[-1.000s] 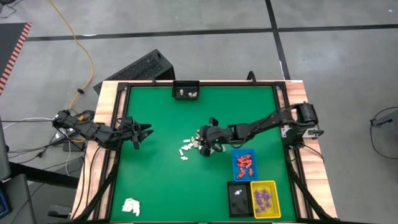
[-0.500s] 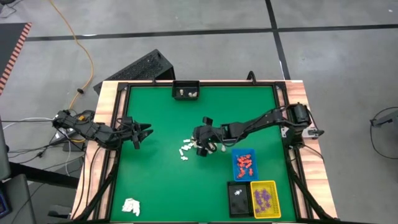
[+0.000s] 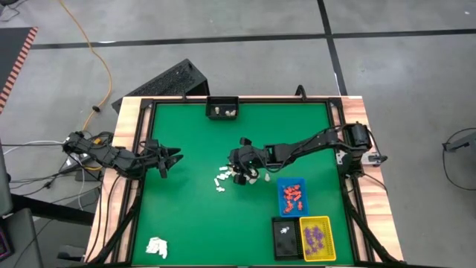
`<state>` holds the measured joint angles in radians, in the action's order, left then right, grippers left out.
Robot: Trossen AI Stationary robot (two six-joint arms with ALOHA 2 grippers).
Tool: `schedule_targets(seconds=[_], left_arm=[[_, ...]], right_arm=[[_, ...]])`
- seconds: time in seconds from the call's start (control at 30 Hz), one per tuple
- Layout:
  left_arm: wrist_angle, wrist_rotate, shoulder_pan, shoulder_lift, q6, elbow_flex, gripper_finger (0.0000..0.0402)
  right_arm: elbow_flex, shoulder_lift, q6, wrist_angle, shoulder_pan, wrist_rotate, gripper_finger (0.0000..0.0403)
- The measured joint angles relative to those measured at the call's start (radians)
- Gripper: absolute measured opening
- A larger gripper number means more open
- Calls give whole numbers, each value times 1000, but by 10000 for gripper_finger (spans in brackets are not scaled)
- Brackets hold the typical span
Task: Sort Halloween decoration
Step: Put the orange skeleton toy into the blue bin
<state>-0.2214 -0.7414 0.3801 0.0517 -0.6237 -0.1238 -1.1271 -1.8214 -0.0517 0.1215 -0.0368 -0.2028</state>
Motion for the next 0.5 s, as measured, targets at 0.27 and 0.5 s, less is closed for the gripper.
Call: schedule_targets(seconds=[0.27,0.5], left_arm=[[-5,0,0,0,-8,0,189],[-6,11,0,0,-9,0,189]], right_arm=[[0,0,0,-1,0,-1,137],[0,0,0,-2,0,-1,137]])
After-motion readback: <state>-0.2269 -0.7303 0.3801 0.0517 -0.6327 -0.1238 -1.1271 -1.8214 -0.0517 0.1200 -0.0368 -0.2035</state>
